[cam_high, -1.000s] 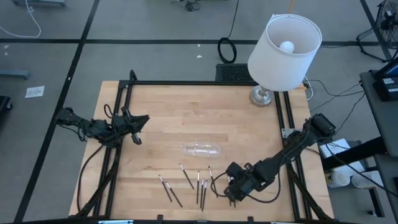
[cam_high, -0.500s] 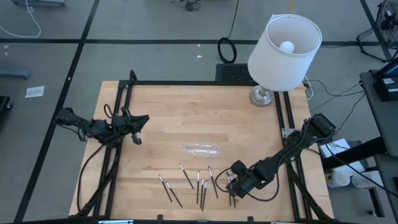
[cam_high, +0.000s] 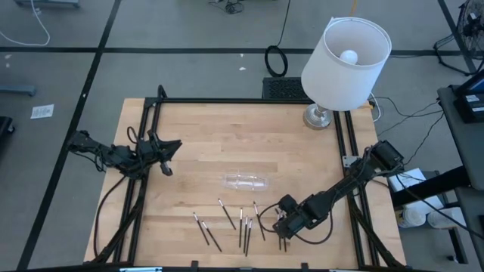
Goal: Pick & Place Makeup Supplies
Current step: Put the makeup brush into the transparent organizer
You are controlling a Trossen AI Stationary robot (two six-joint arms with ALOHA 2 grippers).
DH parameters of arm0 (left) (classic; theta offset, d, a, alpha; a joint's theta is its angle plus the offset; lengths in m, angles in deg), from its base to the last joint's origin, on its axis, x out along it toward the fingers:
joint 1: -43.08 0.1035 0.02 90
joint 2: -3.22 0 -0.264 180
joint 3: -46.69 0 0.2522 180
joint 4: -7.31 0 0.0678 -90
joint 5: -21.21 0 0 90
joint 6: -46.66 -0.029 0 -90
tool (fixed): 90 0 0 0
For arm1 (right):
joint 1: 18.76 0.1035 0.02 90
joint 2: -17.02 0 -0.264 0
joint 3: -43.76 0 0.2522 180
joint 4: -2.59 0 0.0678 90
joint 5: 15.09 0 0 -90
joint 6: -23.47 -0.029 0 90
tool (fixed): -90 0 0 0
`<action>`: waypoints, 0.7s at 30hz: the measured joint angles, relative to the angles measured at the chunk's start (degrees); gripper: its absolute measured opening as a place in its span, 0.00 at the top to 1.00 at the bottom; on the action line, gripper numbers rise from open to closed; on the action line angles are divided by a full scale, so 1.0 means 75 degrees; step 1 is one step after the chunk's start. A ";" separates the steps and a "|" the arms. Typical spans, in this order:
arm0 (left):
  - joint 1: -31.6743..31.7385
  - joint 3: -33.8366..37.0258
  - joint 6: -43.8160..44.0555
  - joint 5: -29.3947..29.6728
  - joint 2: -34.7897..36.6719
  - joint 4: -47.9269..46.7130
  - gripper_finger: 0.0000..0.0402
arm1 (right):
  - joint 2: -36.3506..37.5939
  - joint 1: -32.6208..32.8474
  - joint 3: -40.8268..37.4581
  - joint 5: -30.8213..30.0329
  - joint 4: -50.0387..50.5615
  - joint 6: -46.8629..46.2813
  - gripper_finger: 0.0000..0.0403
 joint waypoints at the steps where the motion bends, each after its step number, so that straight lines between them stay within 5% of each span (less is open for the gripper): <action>1: 0.0000 0.0000 -0.0001 0.0000 0.0000 -0.0025 0.87 | -0.0002 -0.0025 0.0000 -0.0003 0.0004 0.0013 0.49; 21: 0.0000 0.0000 0.0006 0.0009 0.0000 -0.0038 0.87 | -0.0355 -0.0403 0.0020 -0.0113 0.0554 0.0321 0.48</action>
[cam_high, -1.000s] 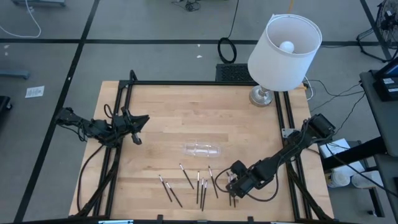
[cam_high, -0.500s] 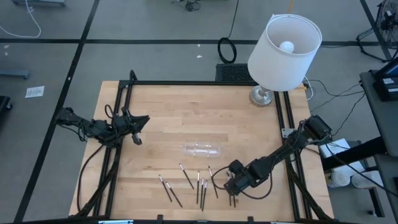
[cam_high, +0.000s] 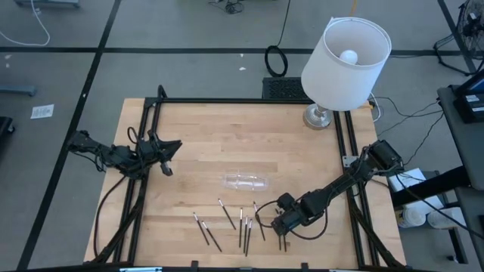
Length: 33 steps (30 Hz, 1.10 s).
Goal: Pick & Place Makeup Supplies
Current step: Put the makeup brush into the transparent organizer
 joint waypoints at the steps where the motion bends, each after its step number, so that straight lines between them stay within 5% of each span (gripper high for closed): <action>1: 0.0000 0.0000 0.0010 0.0003 0.0000 0.0003 0.87 | -0.0059 0.0000 0.0000 0.0051 0.0053 0.0014 0.48; 15: 0.0000 0.0000 0.0017 -0.0003 0.0000 -0.0033 0.87 | -0.0390 -0.0006 -0.0017 0.0474 0.0519 0.0388 0.53; 33: 0.0000 0.0000 0.0017 -0.0006 0.0000 -0.0032 0.87 | -0.0381 0.0061 -0.0026 0.0530 0.0702 0.2003 0.96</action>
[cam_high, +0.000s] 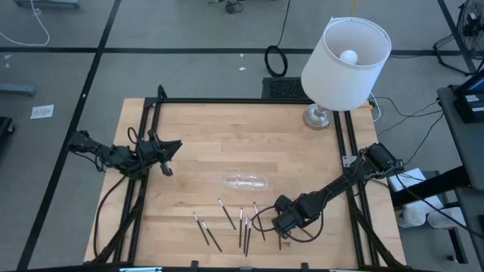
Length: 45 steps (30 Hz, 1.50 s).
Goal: Pick & Place Makeup Supplies
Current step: Put the makeup brush into the transparent organizer
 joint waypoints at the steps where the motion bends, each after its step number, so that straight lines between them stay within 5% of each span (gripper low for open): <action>1: 0.0000 0.0000 0.0000 -0.0002 0.0000 0.0000 0.87 | 0.0000 0.0000 0.0000 0.0000 -0.0002 0.0176 0.98; 14: 0.0000 0.0000 -0.0002 -0.0003 0.0000 0.0000 0.87 | 0.0047 0.0019 0.0000 -0.0015 0.0029 0.0794 0.95; 31: 0.0000 0.0000 0.0000 -0.0003 0.0000 0.0000 0.87 | 0.0770 0.0020 -0.0014 -0.0007 -0.0131 0.1172 0.74; 45: 0.0000 0.0000 -0.0003 -0.0003 0.0000 0.0000 0.87 | 0.0816 0.0164 -0.0017 0.0146 -0.0015 0.1017 0.69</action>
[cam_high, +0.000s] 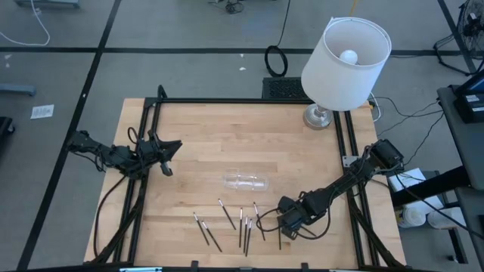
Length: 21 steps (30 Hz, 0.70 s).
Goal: Pick & Place Makeup Supplies
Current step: Put the makeup brush into the transparent organizer
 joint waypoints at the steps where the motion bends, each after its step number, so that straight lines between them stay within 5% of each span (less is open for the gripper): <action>1: 0.0000 0.0000 0.0000 0.0000 0.0000 0.0000 0.87 | -0.0003 0.0026 0.0001 0.0000 0.0003 -0.0006 0.69; 21: 0.0000 0.0000 -0.0003 0.0003 0.0000 -0.0164 0.87 | -0.0893 0.0243 0.0029 0.0280 0.0299 -0.0079 0.69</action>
